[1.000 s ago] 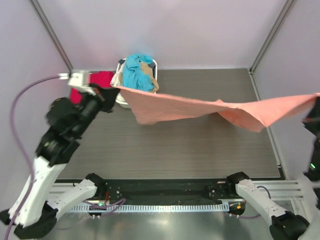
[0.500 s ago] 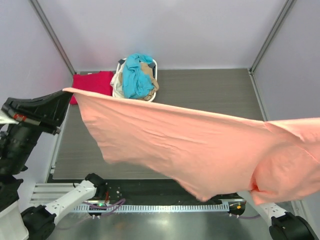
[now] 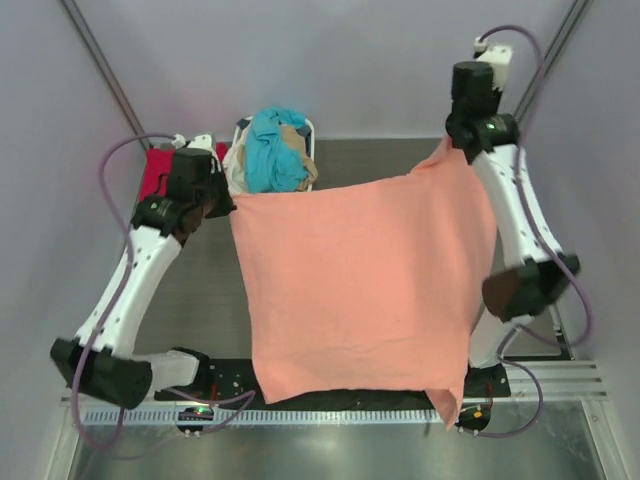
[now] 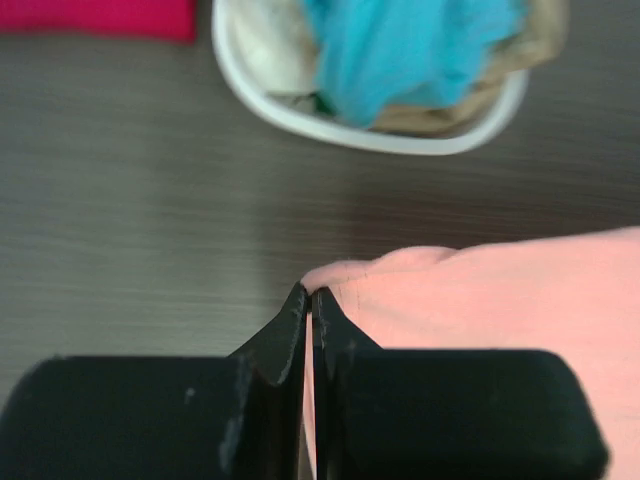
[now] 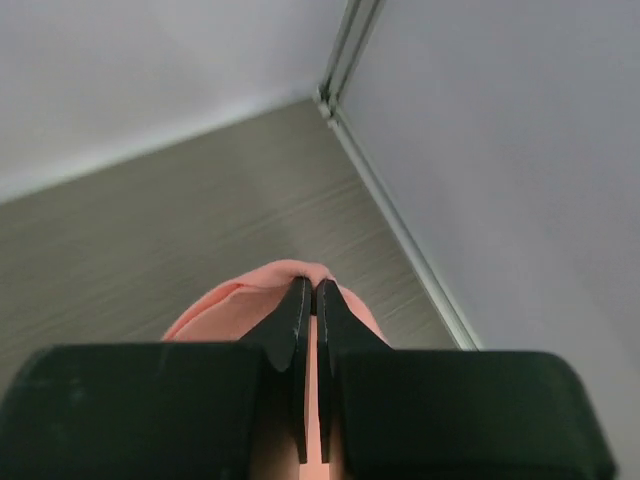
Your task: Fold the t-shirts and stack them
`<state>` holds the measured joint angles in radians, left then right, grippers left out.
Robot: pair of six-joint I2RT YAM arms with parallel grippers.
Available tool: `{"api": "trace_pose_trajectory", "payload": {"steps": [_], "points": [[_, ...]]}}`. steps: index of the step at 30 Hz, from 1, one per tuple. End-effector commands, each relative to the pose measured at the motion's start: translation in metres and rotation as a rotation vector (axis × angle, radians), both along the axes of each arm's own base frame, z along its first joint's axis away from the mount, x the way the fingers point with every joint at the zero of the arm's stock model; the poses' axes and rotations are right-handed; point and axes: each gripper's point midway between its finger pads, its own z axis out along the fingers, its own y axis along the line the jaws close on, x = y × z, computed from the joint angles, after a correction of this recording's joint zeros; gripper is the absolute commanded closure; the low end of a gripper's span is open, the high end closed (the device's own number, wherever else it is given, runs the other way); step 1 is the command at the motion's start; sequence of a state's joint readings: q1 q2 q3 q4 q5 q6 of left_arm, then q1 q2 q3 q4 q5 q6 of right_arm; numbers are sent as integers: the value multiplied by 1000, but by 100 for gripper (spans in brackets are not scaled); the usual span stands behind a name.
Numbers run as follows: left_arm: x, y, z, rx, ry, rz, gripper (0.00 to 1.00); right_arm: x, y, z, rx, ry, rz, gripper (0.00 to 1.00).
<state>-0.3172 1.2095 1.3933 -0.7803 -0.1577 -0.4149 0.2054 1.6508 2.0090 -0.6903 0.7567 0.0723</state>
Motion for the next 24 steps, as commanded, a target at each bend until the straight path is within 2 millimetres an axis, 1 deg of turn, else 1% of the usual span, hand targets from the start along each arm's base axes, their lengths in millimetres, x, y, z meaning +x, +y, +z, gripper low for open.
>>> {"api": "trace_pose_trajectory", "payload": {"steps": [1,2,3,4,5,6,7,8,9,10,11,12,13,14,15,16,17,18,19,20,21,22,23,24], "points": [[40,15,-66,-57,156,62,98,78,-20,-81,60,140,-26,94],[60,21,-85,-54,196,85,94,97,-16,-108,65,205,-8,57],[73,20,-92,-60,207,83,84,109,-16,-125,73,239,-29,37],[83,18,-94,-67,211,65,61,124,-16,-157,66,322,-45,23],[89,18,-96,-61,221,65,49,126,-16,-166,71,342,-56,9],[104,16,-89,-60,213,62,43,126,-17,-171,78,352,-71,6],[106,16,-85,-57,216,61,36,119,-14,-178,108,368,-79,5],[107,15,-80,-58,210,57,33,115,-13,-182,126,374,-73,4],[105,14,-73,-61,194,54,31,110,-10,-180,141,365,-63,4],[101,15,-72,-62,190,56,30,105,-6,-207,163,399,-48,3],[97,13,-71,-71,184,58,30,94,-4,-179,179,336,-30,3],[91,12,-73,-75,189,59,30,88,-1,-180,196,329,-13,3],[77,12,-82,-77,210,60,30,78,0,-201,207,363,-8,3],[69,7,-87,-85,219,66,30,68,6,-186,247,327,23,3],[59,4,-94,-90,232,68,31,63,11,-190,268,334,43,3],[42,1,-109,-97,263,67,32,53,17,-210,287,376,66,3],[34,-10,-116,-105,259,44,32,49,29,-217,340,391,125,3],[27,-16,-123,-130,270,58,32,43,35,-218,363,396,150,4],[10,-24,-141,-131,303,35,33,34,40,-240,389,442,166,4],[9,-31,-145,-148,292,25,33,30,48,-250,420,463,193,4],[6,-34,-151,-173,303,34,33,25,49,-258,430,478,194,5],[2,-35,-161,-174,317,39,34,19,51,-274,442,509,196,5],[-3,-39,-171,-192,340,26,34,16,52,-282,450,524,198,6],[-6,-37,-179,-190,355,37,35,12,55,-289,465,541,202,6]]}}
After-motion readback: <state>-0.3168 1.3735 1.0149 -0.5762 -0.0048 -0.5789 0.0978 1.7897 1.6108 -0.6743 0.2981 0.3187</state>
